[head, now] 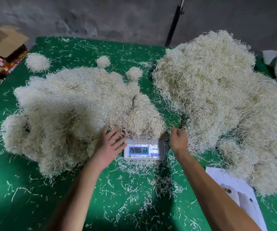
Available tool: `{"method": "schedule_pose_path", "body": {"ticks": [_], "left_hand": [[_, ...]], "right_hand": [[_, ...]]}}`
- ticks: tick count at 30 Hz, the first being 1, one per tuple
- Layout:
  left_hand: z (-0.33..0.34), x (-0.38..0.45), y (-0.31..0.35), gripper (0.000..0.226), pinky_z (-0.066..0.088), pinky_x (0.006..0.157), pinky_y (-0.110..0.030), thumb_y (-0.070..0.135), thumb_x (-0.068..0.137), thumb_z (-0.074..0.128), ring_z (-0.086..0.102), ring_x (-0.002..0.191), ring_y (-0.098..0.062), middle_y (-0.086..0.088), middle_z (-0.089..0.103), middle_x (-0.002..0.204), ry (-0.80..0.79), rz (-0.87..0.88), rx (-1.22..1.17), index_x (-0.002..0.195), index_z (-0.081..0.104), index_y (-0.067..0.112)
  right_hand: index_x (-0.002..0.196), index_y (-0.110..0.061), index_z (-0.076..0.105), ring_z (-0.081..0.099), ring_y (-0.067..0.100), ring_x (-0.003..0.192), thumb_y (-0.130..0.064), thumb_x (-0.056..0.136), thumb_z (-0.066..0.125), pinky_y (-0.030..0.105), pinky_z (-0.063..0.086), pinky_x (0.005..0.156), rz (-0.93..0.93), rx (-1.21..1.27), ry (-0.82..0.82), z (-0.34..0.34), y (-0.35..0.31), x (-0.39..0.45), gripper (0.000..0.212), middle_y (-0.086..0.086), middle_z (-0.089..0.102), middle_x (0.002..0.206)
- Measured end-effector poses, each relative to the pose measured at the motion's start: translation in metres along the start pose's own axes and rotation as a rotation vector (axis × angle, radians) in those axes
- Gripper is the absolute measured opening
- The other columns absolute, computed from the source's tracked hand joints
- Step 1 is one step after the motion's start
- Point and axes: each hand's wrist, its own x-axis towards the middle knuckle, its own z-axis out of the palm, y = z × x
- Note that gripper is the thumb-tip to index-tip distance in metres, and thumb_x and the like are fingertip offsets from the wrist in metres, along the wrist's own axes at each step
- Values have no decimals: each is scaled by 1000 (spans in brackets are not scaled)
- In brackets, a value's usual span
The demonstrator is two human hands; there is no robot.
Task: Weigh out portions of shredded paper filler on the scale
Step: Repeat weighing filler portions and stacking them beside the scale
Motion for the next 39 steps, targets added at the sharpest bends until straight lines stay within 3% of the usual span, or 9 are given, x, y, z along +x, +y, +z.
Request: {"method": "schedule_pose_path", "body": {"ticks": [4, 7, 10, 19, 23, 26, 31, 35, 39], "left_hand": [[-18, -16, -37, 83, 46, 108, -52, 78, 93, 37, 62, 124, -31, -11, 61, 140, 95, -21, -174, 144, 51, 13], [-24, -29, -63, 82, 36, 115, -54, 77, 95, 29, 52, 134, -26, -9, 55, 146, 134, -73, -146, 147, 49, 17], [-25, -37, -79, 88, 29, 120, -49, 78, 94, 25, 42, 142, -18, -5, 47, 153, 113, -80, -136, 154, 37, 15], [-16, -47, -92, 92, 35, 116, -38, 75, 93, 35, 43, 141, -16, -9, 38, 159, 119, 59, 163, 158, 27, 10], [-10, -53, -103, 90, 30, 120, -45, 79, 91, 38, 49, 131, -12, -2, 31, 164, 108, 112, 519, 160, 23, 25], [5, -51, -96, 78, 20, 123, -52, 78, 95, 25, 35, 146, -22, 6, 16, 168, 145, 85, 732, 161, 13, 36], [61, -29, -38, 74, 26, 119, -55, 73, 97, 32, 36, 145, -27, -4, 32, 161, 266, 298, 821, 156, 23, 29], [104, 6, -3, 85, 21, 117, -52, 66, 93, 54, 22, 151, -27, 0, 16, 168, 299, 450, 946, 159, 13, 32], [130, 44, 9, 112, 4, 121, -55, 83, 78, 56, 1, 155, -29, -4, 0, 170, 243, 450, 1423, 160, -4, 35]], "right_hand": [[115, -8, 53, 67, 20, 96, -31, 112, 28, 51, 55, 98, -105, -183, -187, 8, 53, -39, 34, 8, 66, 105], [157, -19, 25, 36, 16, 145, -41, 111, 25, 42, 26, 124, -296, -355, -369, 8, 91, -68, 51, 0, 35, 159], [153, -35, 21, 27, 6, 147, -51, 109, 23, 25, 21, 122, -349, -321, -346, 8, 104, -80, 47, -16, 31, 155], [163, -23, 15, 19, 6, 149, -54, 108, 26, 34, 13, 121, -210, -251, -286, 12, 107, -92, 64, -5, 21, 167], [159, -20, 24, 38, 13, 144, -51, 108, 30, 41, 32, 121, -196, -265, -315, 8, 104, -92, 60, -2, 34, 162], [130, -17, 43, 62, 14, 104, -44, 107, 40, 38, 56, 97, -224, -370, -345, 3, 84, -83, 36, 4, 59, 125], [145, -16, 38, 52, 12, 114, -34, 101, 60, 47, 44, 108, -359, -365, -103, 3, 16, -39, 52, 2, 47, 140], [151, -18, 35, 54, 16, 121, -30, 91, 73, 42, 42, 106, -379, -322, -218, 20, -25, -10, 72, 3, 49, 145], [131, -13, 49, 70, 11, 76, -8, 103, 54, 35, 62, 67, -340, -292, -277, 33, -25, -3, 29, 8, 66, 90]]}}
